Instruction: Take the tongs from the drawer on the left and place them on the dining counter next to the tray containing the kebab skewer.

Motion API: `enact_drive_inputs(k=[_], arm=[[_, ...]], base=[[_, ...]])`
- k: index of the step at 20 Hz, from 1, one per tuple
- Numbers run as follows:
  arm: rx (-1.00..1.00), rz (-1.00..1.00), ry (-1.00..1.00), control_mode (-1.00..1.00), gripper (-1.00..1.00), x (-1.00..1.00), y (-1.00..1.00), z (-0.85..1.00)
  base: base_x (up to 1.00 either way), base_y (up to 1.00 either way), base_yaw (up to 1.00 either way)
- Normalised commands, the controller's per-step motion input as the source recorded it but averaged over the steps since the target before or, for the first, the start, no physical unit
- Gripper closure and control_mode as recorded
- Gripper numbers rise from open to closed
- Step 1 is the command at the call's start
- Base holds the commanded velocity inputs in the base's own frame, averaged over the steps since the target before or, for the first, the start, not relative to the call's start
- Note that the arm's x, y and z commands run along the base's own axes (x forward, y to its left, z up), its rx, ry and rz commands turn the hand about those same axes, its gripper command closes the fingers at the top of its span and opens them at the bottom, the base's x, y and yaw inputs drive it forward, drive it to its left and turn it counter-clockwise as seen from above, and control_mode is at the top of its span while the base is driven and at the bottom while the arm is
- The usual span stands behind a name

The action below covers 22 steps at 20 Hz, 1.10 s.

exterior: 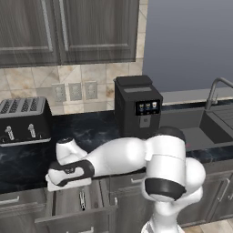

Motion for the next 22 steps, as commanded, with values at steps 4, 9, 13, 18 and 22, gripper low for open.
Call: enact_drive_inputs(k=[4, 9, 13, 18, 22], arm=[[0.0, 0.0, 0.03, -1.0, -1.0, 0.0, 0.0, -0.14], [0.0, 0.0, 0.01, -1.0, -1.0, 0.0, 0.0, -0.17], [0.0, 0.0, 0.0, -1.0, -1.0, 0.0, 0.0, -0.22], [0.0, 0.0, 0.0, -1.0, -1.0, 0.0, 0.0, -0.29], [0.0, 0.0, 0.0, -1.0, -1.0, 0.0, 0.0, -0.26]], base=[[0.0, 0.0, 0.0], [0.0, 0.0, 0.0], [0.0, 0.0, 0.0], [0.0, 0.0, 0.0], [0.0, 0.0, 0.0]])
